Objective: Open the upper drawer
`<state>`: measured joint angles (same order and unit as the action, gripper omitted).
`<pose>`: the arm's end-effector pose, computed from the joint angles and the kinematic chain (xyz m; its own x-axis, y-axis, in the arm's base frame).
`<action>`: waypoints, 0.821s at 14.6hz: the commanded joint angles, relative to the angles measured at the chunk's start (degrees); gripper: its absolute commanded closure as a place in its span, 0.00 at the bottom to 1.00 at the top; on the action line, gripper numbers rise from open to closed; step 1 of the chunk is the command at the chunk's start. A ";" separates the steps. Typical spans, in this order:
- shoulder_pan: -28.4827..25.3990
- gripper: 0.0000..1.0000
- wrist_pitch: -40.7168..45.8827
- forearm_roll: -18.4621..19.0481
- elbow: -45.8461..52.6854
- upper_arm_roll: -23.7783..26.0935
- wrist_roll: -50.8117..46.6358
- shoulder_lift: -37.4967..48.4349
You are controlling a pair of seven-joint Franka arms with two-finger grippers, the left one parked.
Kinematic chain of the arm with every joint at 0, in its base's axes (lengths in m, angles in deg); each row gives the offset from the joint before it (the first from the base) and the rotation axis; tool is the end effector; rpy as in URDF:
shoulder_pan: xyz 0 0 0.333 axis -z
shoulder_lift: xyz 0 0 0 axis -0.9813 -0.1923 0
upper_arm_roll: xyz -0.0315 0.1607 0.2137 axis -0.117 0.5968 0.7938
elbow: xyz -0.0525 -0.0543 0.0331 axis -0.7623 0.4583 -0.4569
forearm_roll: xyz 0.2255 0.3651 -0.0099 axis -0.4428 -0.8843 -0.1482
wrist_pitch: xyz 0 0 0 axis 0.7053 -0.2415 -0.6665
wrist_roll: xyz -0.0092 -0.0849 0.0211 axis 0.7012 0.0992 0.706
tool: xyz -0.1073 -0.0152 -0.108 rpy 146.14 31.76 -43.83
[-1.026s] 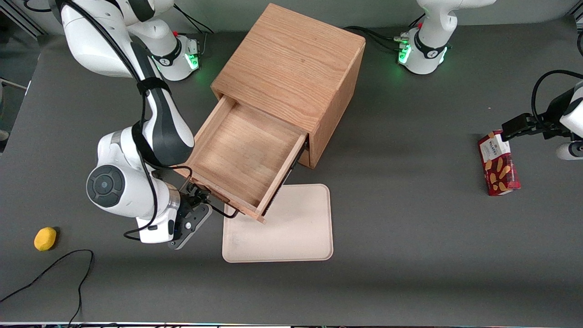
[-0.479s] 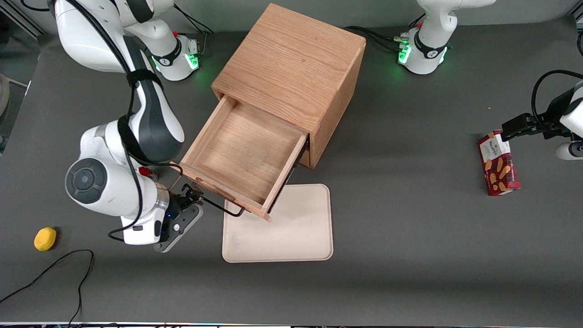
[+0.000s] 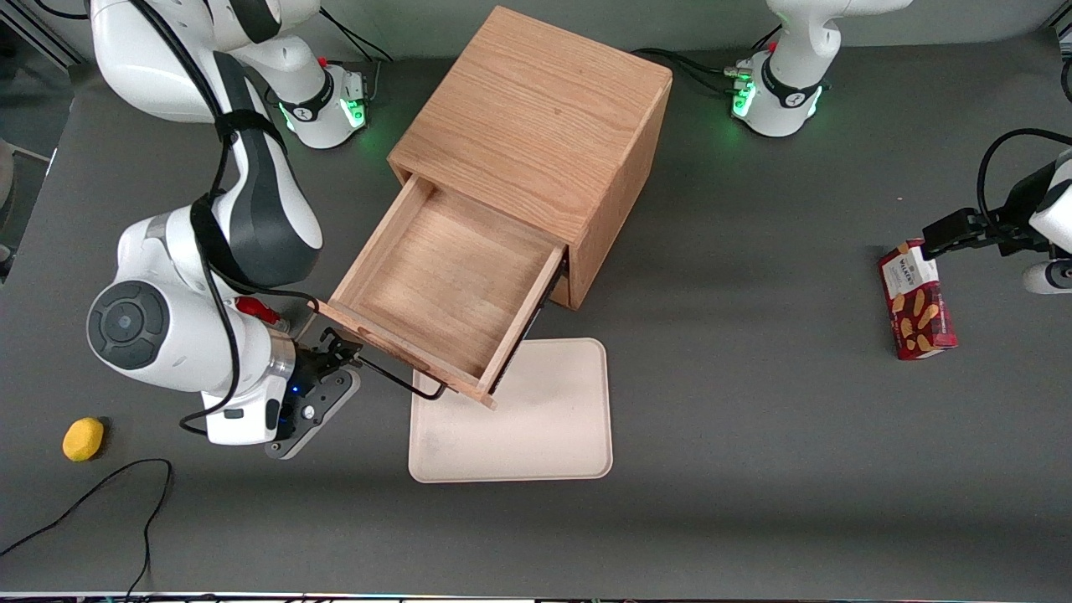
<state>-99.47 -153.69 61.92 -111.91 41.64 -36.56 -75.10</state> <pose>0.7083 0.2139 0.3805 0.7020 0.7121 0.0049 0.7106 -0.7000 -0.0709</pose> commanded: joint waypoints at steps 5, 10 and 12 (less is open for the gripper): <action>-0.36 0.00 4.49 3.83 1.46 0.30 -8.00 5.02; -0.01 0.00 8.10 4.19 1.37 0.30 -10.65 9.77; 0.08 0.00 10.90 4.19 1.37 -0.05 -11.17 11.44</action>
<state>-99.50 -145.27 65.37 -109.94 41.59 -45.87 -65.75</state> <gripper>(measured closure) 0.000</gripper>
